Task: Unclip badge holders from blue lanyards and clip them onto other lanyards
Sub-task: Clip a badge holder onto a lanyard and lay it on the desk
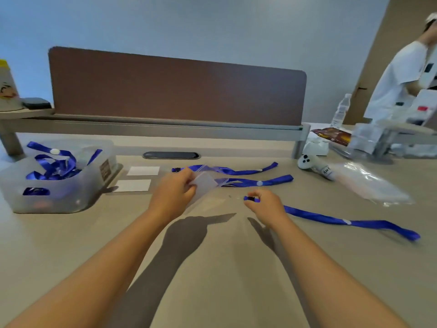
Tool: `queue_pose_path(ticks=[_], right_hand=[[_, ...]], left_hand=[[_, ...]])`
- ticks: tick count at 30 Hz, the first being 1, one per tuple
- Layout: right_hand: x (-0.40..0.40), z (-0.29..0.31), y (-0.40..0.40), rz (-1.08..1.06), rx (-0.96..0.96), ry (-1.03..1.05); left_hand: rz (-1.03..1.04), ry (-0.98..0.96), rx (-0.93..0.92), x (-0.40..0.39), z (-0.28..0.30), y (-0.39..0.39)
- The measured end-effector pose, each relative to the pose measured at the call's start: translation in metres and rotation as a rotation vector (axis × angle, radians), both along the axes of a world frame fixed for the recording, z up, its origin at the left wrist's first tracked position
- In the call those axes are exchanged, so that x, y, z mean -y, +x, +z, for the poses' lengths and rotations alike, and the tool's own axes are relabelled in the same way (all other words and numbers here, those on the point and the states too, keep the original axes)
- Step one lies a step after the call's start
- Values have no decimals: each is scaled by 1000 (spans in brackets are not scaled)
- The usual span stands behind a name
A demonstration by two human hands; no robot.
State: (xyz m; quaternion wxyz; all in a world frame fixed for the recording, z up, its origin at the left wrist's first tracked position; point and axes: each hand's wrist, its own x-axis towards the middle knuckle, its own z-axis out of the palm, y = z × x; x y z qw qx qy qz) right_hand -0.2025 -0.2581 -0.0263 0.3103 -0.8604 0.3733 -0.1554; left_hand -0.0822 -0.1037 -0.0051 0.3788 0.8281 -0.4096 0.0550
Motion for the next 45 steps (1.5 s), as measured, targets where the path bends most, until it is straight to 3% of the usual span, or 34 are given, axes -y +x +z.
queue_pose_path(ticks=[6, 11, 20, 29, 38, 45], right_hand=[[33, -23, 3, -2, -264, -198], [33, -30, 11, 11, -266, -303], [15, -25, 16, 103, -103, -61], [-23, 8, 30, 175, 251, 302], [-58, 27, 49, 297, 364, 265], [-76, 36, 56, 319, 376, 353]], left_hand=[[-45, 19, 4, 34, -15, 1], [0, -19, 1, 39, -16, 0], [71, -89, -1, 26, -14, -3], [108, -162, -90, -12, 3, -5], [198, -173, -66, -36, 9, 7], [211, -185, -20, -46, 9, 6]])
